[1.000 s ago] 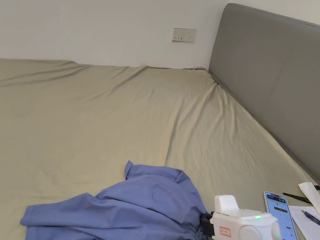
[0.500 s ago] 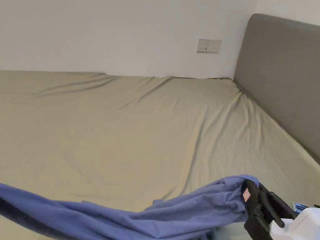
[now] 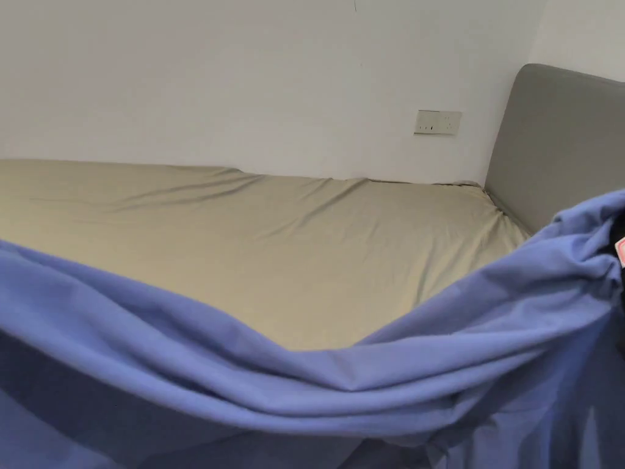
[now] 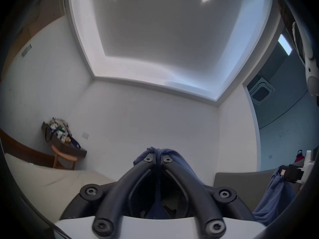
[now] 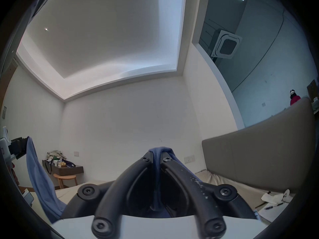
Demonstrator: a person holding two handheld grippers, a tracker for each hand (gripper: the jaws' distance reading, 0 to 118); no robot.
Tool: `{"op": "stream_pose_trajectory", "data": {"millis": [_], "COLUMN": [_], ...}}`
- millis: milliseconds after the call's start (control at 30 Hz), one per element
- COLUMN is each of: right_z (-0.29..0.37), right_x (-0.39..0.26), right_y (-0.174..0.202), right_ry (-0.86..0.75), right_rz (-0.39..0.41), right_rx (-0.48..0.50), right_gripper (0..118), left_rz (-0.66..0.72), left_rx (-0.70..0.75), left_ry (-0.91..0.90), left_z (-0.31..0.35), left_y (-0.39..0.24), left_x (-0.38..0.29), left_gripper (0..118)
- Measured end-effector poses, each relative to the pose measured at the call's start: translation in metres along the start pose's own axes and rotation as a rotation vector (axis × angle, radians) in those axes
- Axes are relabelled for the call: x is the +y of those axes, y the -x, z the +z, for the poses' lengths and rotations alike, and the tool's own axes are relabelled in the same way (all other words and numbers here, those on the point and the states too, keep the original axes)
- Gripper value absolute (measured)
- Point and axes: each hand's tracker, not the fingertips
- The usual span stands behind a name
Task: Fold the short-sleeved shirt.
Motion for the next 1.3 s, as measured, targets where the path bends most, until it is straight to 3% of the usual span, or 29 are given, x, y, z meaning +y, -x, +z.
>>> {"op": "stream_pose_trajectory", "data": {"millis": [167,500,667,933,1133,1300], "right_z": [-0.062,-0.261,-0.329,-0.354,-0.315,-0.253], "right_x": [-0.004,-0.067,-0.114,-0.219,-0.272,-0.280], "right_y": [0.005,0.008,0.004,-0.006,-0.021,-0.026], "right_ry": [-0.013,0.040,0.080,0.296,0.454,0.580], "right_rz": [0.003,-0.019,-0.007,0.007,-0.029,0.003], "right_rx": [0.021,0.102,0.141,0.136,0.097,0.083], "right_gripper": [10,10,10,10,10,10], "left_rz": [0.017,0.033,0.024,0.032,0.060,0.055], "left_rx": [-0.035,-0.067,-0.058,-0.014,0.037,0.049], "left_ry": [-0.006,0.037,0.066,0.263,0.427,0.526], "left_z": [-0.065,-0.263,-0.308,-0.289,-0.242,-0.186], "left_y": [-0.002,-0.009,-0.008,0.015,0.028,0.035], "left_x": [-0.007,-0.080,-0.124,-0.229,-0.276,-0.277], "left_gripper": [3,3,3,3,3,3]}}
